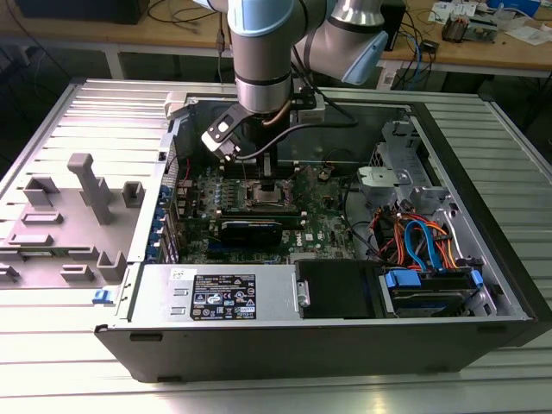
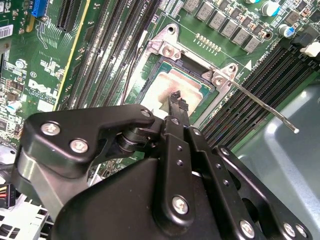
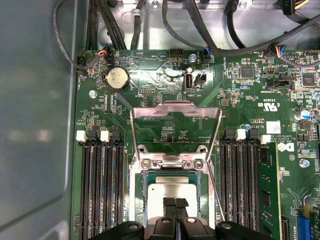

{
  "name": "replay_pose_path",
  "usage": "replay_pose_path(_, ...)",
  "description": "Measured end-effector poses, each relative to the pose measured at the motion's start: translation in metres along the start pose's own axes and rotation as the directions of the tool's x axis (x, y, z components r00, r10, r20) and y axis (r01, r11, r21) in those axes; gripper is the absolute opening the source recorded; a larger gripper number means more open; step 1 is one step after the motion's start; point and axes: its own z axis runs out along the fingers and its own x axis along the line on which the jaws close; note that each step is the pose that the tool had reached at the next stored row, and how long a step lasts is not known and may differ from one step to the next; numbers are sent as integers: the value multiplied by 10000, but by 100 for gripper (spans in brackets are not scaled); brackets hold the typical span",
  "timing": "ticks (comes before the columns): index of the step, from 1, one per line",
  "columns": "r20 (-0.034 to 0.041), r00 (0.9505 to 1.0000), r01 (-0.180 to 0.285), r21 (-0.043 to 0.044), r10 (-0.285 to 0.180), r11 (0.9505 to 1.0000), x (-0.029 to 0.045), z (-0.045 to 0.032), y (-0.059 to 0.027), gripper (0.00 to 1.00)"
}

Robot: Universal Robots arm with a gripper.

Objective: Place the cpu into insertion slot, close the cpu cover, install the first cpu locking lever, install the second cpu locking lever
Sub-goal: 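Close the cpu cover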

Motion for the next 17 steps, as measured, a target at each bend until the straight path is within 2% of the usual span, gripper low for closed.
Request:
replay_pose_path(6, 1, 10000, 0, 1, 0, 10000, 0, -1, 0, 11)
replay_pose_path(8, 4, 10000, 2, 84, -2, 10000, -1, -2, 2, 11)
replay_pose_path(11, 0, 10000, 1, 116, -1, 9999, 0, -11, 3, 11)
replay_pose_path(17, 0, 10000, 1, 117, -1, 9999, -2, -153, 14, 11)
